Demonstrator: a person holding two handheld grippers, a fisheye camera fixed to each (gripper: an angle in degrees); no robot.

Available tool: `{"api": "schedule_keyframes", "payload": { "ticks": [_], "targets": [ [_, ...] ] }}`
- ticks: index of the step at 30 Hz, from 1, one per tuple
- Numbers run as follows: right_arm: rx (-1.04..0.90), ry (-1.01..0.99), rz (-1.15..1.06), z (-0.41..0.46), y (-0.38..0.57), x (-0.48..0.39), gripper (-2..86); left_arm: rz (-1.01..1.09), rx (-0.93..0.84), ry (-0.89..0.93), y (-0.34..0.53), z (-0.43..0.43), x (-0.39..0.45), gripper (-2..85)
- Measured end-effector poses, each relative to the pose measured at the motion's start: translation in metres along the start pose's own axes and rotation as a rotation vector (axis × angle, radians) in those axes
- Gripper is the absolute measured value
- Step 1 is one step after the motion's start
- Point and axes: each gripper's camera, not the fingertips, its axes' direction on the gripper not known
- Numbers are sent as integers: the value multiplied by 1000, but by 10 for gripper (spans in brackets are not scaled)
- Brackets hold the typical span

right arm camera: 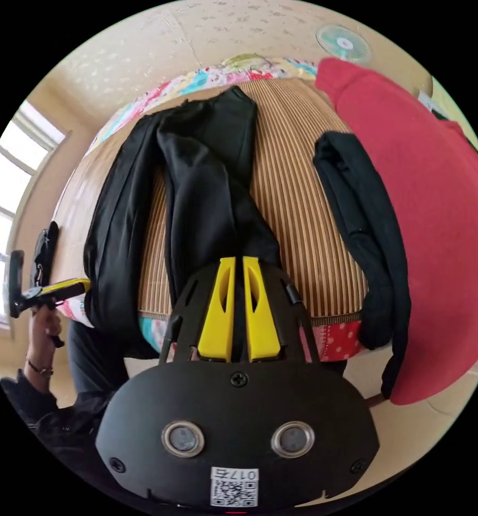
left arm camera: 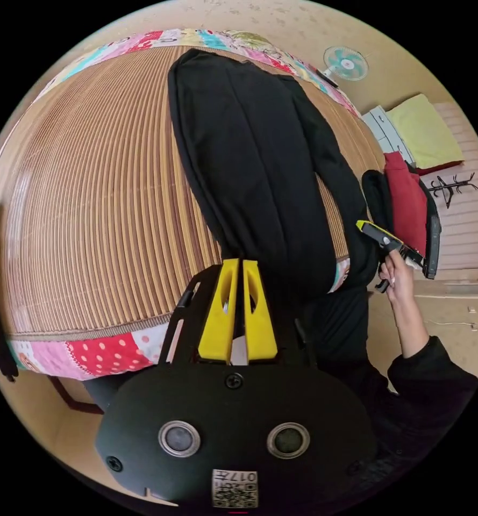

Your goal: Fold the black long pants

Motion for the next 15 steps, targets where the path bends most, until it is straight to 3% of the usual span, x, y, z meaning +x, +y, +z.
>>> {"api": "schedule_keyframes", "payload": {
  "ticks": [4,15],
  "targets": [
    [16,111,-22,21,-26,-43,16,85,24,-179,-33,15,41,-7],
    [-120,-89,-73,79,-193,-65,12,-57,68,-249,-185,35,15,1]
  ]
}}
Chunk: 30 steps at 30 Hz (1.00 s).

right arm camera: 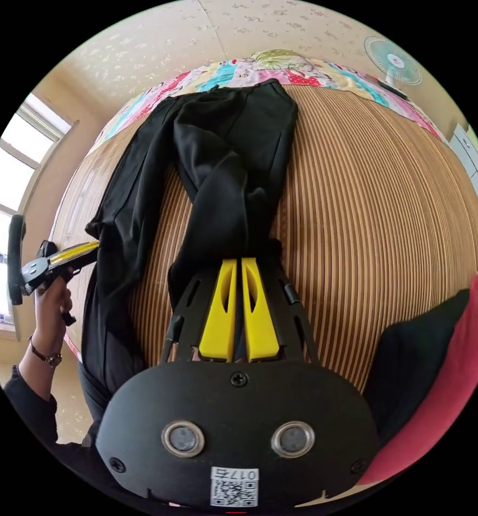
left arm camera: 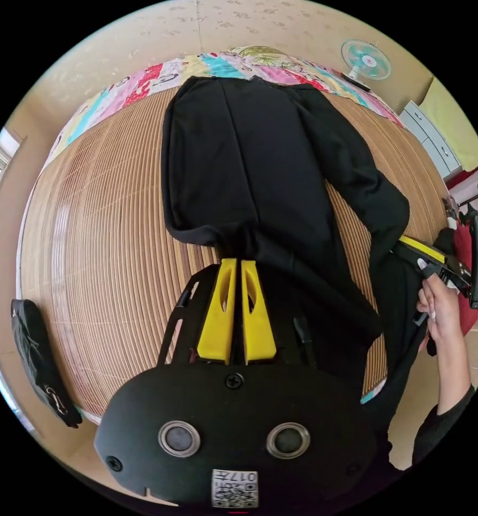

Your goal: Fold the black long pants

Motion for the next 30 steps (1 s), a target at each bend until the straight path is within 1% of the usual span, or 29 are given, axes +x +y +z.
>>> {"api": "schedule_keyframes", "payload": {
  "ticks": [1,2,3,4,6,8,10,12,14,15,16,18,21,22,23,25,26,27,28,29,30],
  "targets": [
    [-54,-40,31,-1,-14,4,13,-52,-21,82,-3,1,-12,7],
    [-121,-80,44,-3,-24,7,14,-67,-21,127,-1,1,-19,13],
    [-156,-92,37,-5,-26,7,15,-69,14,207,13,-1,-30,26],
    [-197,-105,1,-12,-24,5,15,-49,65,250,35,-5,-39,47],
    [-147,-107,-27,-30,3,2,15,-11,123,263,81,-6,-48,73],
    [-40,-116,-60,-52,59,-2,18,24,142,289,132,-2,-53,92],
    [27,-82,-55,-65,107,-4,27,48,174,338,200,0,-57,99],
    [113,-43,-14,-80,157,-2,42,35,180,341,243,0,-58,96],
    [194,3,38,-99,214,4,64,25,162,328,275,3,-56,76],
    [206,20,62,-103,226,6,69,8,136,300,291,6,-53,54],
    [224,44,113,-110,247,11,85,10,93,279,303,9,-51,39],
    [232,33,178,-117,269,20,111,-1,16,271,314,18,-52,29],
    [180,-109,191,-114,288,35,131,-94,7,343,331,25,-66,29],
    [146,-178,199,-112,291,40,132,-111,18,359,336,28,-70,36],
    [152,-250,200,-113,295,44,132,-123,25,357,340,28,-72,40],
    [174,-329,181,-118,301,46,126,-179,83,341,353,24,-81,72],
    [161,-326,177,-119,301,47,119,-187,114,342,357,20,-82,79],
    [147,-312,178,-119,300,47,106,-192,182,347,365,12,-83,86],
    [94,-273,179,-115,298,49,81,-183,237,350,370,5,-82,88],
    [49,-252,186,-114,296,54,54,-172,258,355,371,2,-81,88],
    [54,-264,180,-117,296,56,40,-135,282,376,371,-1,-76,88]
  ]
}}
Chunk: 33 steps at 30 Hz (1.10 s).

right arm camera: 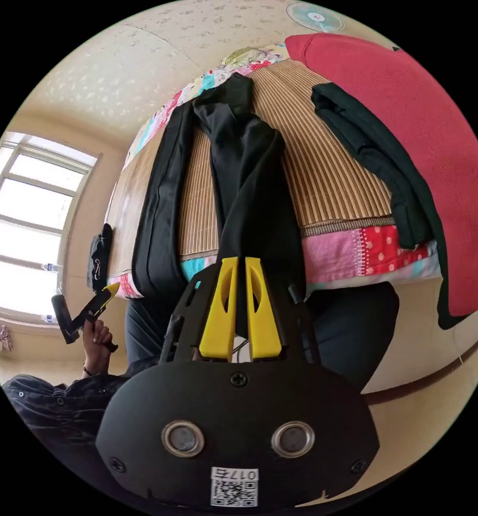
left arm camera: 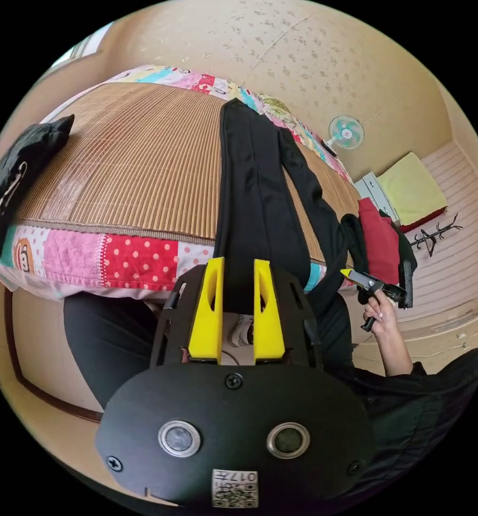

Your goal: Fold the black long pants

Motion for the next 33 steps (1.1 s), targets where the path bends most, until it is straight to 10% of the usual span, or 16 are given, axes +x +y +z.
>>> {"api": "schedule_keyframes", "payload": {
  "ticks": [8,13,21,33],
  "targets": [
    [151,-683,-272,-109,29,58,11,166,-83,198,0,27,27,97],
    [-128,-130,38,-85,38,129,7,177,-253,275,8,73,23,106],
    [120,-461,-27,-121,45,133,15,368,-372,375,10,104,61,112],
    [-119,-3,88,-52,20,158,95,372,-359,387,11,103,39,112]
  ]
}}
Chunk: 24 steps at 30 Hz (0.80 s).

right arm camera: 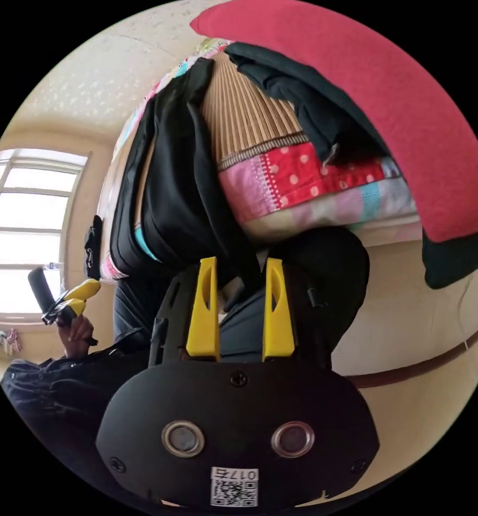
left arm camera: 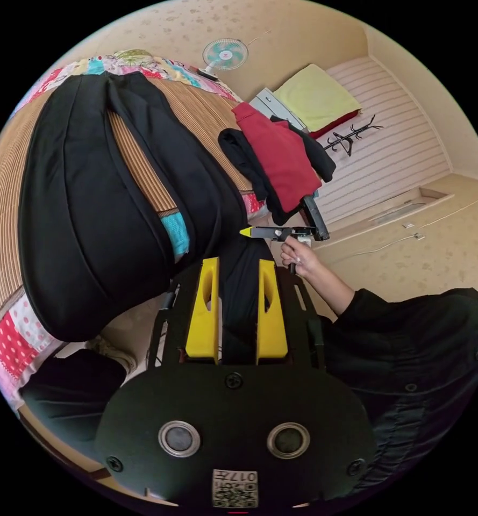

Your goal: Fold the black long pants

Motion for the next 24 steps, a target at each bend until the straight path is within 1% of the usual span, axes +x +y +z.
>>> {"api": "schedule_keyframes", "payload": {
  "ticks": [1,2,3,5,7,10,13,14,16,17,19,20,22,24],
  "targets": [
    [-25,-31,8,3,0,-1,53,-16,6,13,2,-3,-6,111],
    [-19,-131,-32,-3,2,-7,44,-21,9,20,3,-4,-8,112],
    [-7,-178,-57,-8,4,-12,40,-23,19,31,5,-9,-11,113],
    [9,-313,-196,-29,14,-40,33,-7,33,44,7,-18,-11,117],
    [-6,-365,-272,-39,17,-63,30,23,34,63,5,-27,-10,140],
    [-33,-421,-362,-47,14,-101,27,45,38,41,-2,-34,-8,172],
    [-55,-492,-413,-46,6,-133,27,100,6,47,-16,-34,-3,165],
    [-51,-505,-417,-44,3,-142,27,101,-10,42,-18,-32,-3,163],
    [-65,-523,-430,-38,-1,-156,30,92,-113,6,-27,-22,-4,114],
    [-106,-504,-445,-29,-3,-165,32,85,-125,-16,-27,-21,-5,96],
    [-172,-446,-479,-17,-6,-174,38,83,-129,-119,-21,-25,-8,47],
    [-206,-437,-501,-12,-8,-176,46,91,-130,-126,-19,-26,-9,45],
    [-222,-428,-505,-12,-15,-175,61,93,-106,-102,-9,-34,-19,39],
    [-171,-354,-476,-19,-27,-171,74,77,-91,-38,-3,-40,-30,37]
  ]
}}
